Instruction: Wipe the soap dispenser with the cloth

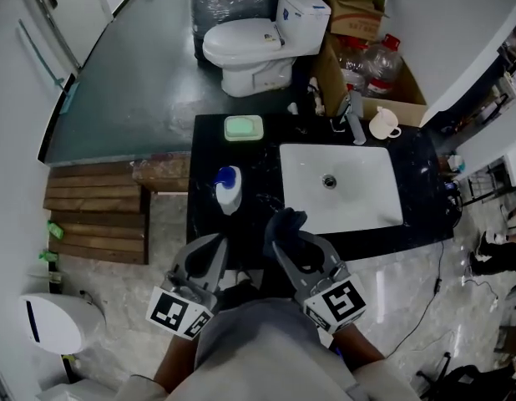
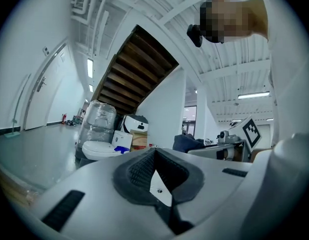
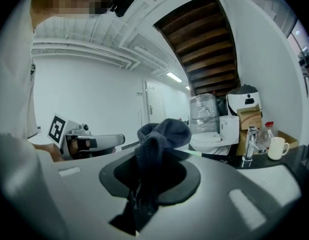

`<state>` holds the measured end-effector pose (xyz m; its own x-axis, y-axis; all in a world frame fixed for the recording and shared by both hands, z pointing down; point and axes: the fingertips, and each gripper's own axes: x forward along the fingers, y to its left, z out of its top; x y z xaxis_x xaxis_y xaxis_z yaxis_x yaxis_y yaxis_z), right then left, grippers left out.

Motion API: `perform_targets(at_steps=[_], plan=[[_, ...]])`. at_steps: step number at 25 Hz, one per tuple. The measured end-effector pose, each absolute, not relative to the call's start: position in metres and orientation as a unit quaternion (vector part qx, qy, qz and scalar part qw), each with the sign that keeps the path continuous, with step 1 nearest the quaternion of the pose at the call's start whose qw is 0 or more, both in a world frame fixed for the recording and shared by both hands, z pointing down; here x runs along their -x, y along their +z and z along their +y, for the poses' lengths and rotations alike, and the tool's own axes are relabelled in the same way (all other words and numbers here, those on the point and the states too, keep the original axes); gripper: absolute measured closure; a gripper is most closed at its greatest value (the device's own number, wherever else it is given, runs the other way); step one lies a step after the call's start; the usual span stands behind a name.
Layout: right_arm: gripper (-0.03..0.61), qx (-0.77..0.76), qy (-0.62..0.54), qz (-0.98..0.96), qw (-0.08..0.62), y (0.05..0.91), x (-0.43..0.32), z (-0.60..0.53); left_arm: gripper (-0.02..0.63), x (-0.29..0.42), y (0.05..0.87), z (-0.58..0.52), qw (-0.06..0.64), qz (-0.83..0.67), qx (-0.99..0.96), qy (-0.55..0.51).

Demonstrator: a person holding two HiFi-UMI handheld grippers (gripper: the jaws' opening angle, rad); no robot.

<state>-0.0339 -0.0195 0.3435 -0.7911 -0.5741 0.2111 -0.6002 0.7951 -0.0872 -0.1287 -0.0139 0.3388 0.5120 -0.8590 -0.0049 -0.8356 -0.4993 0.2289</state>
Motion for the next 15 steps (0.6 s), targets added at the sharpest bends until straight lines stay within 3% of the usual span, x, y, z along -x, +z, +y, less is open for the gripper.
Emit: perform_targets(at_steps=[15], plan=[[0.514,-0.278,0.055,-0.955,0.088,0.331,0.003,-0.006,0.607,0.103,0.332,0.007,0.105,-0.541,-0.833,-0.056]])
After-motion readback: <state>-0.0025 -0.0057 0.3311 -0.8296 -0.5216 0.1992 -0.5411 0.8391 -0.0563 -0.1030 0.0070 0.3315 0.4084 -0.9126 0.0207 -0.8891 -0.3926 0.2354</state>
